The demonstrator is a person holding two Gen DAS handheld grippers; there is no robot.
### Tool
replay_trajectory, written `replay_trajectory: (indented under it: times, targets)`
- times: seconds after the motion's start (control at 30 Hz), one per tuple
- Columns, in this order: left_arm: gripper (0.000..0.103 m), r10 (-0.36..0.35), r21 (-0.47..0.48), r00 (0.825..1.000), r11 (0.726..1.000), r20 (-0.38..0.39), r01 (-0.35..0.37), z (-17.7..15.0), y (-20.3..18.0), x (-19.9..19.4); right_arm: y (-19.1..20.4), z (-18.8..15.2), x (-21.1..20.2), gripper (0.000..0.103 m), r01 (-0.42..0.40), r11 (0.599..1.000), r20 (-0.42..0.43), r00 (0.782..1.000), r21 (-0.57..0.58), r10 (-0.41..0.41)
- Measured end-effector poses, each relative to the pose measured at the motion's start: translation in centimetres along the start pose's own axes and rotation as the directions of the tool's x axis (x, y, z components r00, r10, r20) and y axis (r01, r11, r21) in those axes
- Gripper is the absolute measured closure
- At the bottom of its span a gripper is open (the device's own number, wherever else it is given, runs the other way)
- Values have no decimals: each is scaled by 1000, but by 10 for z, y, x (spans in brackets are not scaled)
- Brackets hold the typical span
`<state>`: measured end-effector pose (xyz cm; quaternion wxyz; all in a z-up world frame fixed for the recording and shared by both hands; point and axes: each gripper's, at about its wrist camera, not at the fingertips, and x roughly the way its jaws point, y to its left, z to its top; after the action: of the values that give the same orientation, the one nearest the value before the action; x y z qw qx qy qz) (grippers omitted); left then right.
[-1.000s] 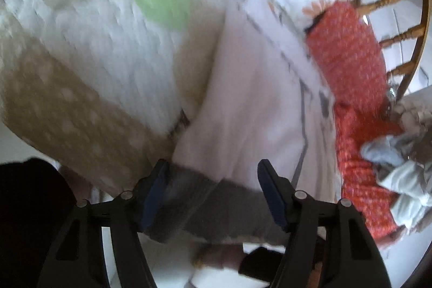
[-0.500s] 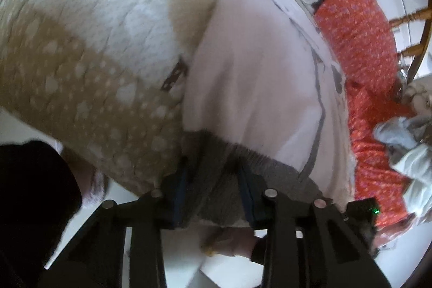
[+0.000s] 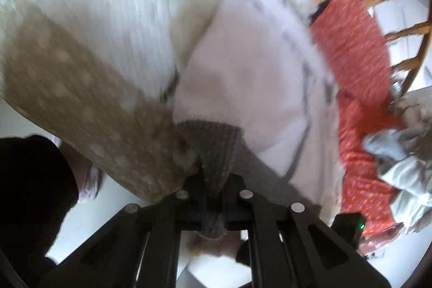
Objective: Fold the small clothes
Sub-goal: 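Lift the grey hem with both tools and fold it toward the collar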
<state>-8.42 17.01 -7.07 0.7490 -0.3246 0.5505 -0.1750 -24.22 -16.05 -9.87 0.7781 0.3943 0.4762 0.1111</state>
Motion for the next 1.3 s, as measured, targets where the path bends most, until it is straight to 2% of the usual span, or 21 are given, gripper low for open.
replay_trajectory:
  times: [0.1,0.2,0.27,0.37,0.43,0.53,0.63,0.83,1.0,1.07,1.23,1.3]
  targets:
    - [96,-42,13,999,999,5,42,-9,-2,-27,3,-11,-23,96,-81,997,3,997,-14,81]
    - [96,-34,61,999,998,-6,34,-34,-5,-50,17,-31,-49,96,-142,988,-15,990,-67,142]
    - [96,-22,73,1000,997,-20,24,-46,-3,-51,24,-46,-58,96,-168,982,-40,985,-88,165]
    - [96,-11,60,999,998,-39,13,-52,3,-44,27,-57,-51,96,-134,986,-72,989,-101,128]
    - [96,-25,53,999,998,-37,27,-45,-1,-41,30,-54,-46,96,-106,988,-70,993,-110,98]
    - [96,-20,108,1000,994,13,18,-22,-19,-44,47,-40,-48,96,-83,985,-54,996,-153,75]
    - [96,-39,119,998,992,45,34,17,-40,-42,67,-16,-61,96,-51,970,-18,999,-236,48]
    - [96,-55,94,995,995,88,47,110,-87,3,104,74,-64,95,29,947,103,995,-320,5]
    - [96,-22,68,996,998,86,16,169,-112,48,109,161,-35,95,54,961,162,987,-270,-10]
    - [96,-9,64,997,998,81,4,188,-117,65,106,192,-17,95,95,962,172,984,-257,-51]
    - [96,37,82,998,996,51,-42,220,-123,108,96,245,25,95,186,953,152,977,-240,-152]
    - [96,65,101,997,992,47,-70,230,-128,123,86,262,36,95,194,956,150,975,-220,-164]
